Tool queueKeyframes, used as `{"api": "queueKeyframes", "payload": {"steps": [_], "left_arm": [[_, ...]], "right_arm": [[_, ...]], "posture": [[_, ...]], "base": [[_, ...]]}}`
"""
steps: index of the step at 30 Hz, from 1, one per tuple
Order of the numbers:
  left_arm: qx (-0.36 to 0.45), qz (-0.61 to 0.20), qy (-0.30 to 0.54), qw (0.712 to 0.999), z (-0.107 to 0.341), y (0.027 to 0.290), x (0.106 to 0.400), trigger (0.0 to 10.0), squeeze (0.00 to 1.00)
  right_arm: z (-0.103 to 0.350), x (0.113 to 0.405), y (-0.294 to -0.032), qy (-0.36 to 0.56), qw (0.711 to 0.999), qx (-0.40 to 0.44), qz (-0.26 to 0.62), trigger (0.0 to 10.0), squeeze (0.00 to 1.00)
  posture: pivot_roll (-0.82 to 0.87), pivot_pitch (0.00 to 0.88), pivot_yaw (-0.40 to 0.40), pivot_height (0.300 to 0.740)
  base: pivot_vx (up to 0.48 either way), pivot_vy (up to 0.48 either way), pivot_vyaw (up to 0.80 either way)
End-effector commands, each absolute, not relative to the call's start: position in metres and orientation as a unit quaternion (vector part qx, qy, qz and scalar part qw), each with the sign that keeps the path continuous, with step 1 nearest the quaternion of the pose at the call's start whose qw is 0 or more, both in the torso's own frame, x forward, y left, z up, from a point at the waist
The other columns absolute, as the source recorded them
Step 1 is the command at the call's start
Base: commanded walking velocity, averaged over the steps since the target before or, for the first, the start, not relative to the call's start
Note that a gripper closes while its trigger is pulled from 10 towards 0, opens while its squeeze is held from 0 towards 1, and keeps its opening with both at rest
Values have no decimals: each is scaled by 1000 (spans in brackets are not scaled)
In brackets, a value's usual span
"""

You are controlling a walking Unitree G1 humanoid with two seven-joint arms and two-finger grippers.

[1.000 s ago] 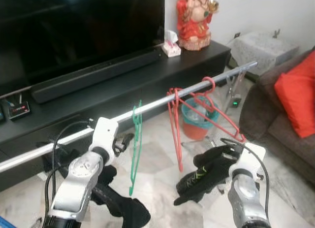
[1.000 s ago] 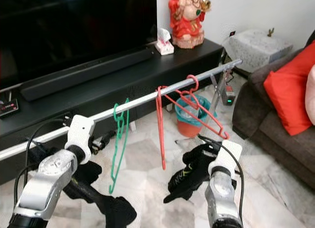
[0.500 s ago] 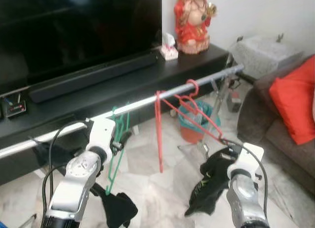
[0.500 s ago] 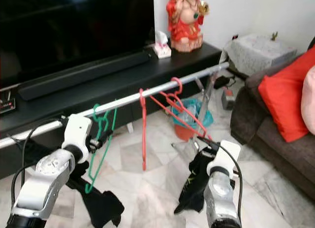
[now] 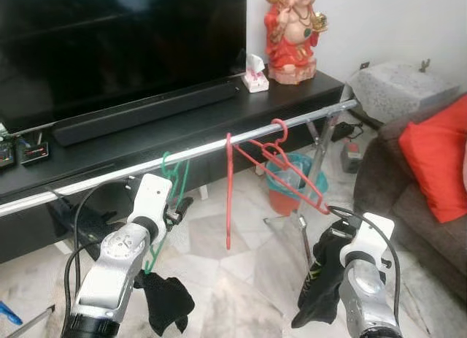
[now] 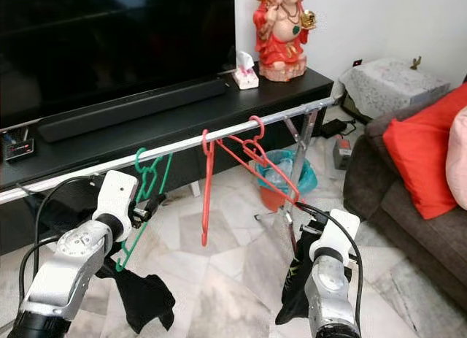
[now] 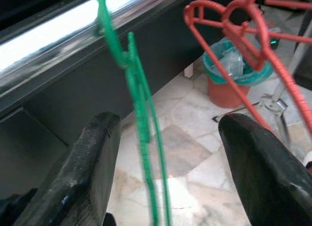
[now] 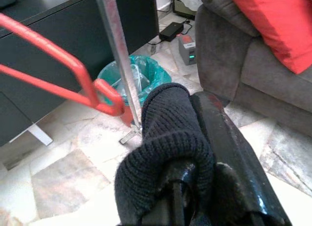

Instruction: Hang hanger

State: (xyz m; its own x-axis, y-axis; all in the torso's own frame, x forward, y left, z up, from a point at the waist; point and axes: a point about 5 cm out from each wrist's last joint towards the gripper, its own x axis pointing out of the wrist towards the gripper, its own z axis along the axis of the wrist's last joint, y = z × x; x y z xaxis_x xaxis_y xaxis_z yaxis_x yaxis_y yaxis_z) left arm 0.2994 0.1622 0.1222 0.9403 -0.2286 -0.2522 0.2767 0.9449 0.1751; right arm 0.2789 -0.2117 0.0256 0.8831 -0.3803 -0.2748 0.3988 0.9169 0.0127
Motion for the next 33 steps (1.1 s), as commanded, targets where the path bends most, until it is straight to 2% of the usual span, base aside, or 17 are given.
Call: {"api": "queueKeyframes", "payload": {"steps": [1, 13, 14, 15, 25, 26, 27, 28, 29, 33], "left_arm": [[119, -135, 106, 978, 126, 165, 306, 10000, 0], [128, -132, 118, 976, 124, 167, 338, 10000, 0], [128, -133, 120, 976, 123, 166, 340, 10000, 898], [125, -135, 118, 976, 122, 164, 343, 10000, 1000], [76, -138, 128, 979, 116, 152, 354, 10000, 1000], [80, -138, 131, 979, 114, 152, 355, 10000, 573], [83, -137, 131, 978, 114, 152, 355, 10000, 573], [84, -135, 130, 979, 113, 152, 356, 10000, 412], [90, -131, 130, 979, 113, 152, 357, 10000, 0], [97, -116, 135, 979, 111, 149, 362, 10000, 0]], "right_arm": [[35, 286, -209, 117, 974, 36, -193, 10000, 0], [36, 287, -208, 117, 975, 38, -187, 10000, 0], [36, 287, -208, 117, 975, 38, -186, 10000, 0], [36, 287, -208, 117, 975, 39, -185, 10000, 0], [39, 291, -206, 113, 977, 40, -175, 10000, 0], [39, 291, -206, 113, 978, 40, -173, 10000, 0], [38, 291, -206, 113, 978, 40, -173, 10000, 0], [38, 291, -206, 113, 978, 40, -172, 10000, 0], [38, 291, -206, 114, 978, 41, -171, 10000, 0], [38, 292, -205, 114, 978, 41, -169, 10000, 0]], "posture": [[-185, 0, 20, 740], [-199, 0, 20, 740], [-201, 0, 22, 740], [-203, 0, 22, 740], [-209, 0, 18, 740], [-209, 0, 18, 740], [-209, 0, 19, 740], [-208, 0, 18, 740], [-208, 0, 18, 740], [-209, 0, 16, 740]], "base": [[0, 0, 0], [0, 0, 0], [0, 0, 0], [0, 0, 0], [0, 0, 0], [0, 0, 0], [0, 0, 0], [0, 0, 0], [0, 0, 0], [0, 0, 0]]}}
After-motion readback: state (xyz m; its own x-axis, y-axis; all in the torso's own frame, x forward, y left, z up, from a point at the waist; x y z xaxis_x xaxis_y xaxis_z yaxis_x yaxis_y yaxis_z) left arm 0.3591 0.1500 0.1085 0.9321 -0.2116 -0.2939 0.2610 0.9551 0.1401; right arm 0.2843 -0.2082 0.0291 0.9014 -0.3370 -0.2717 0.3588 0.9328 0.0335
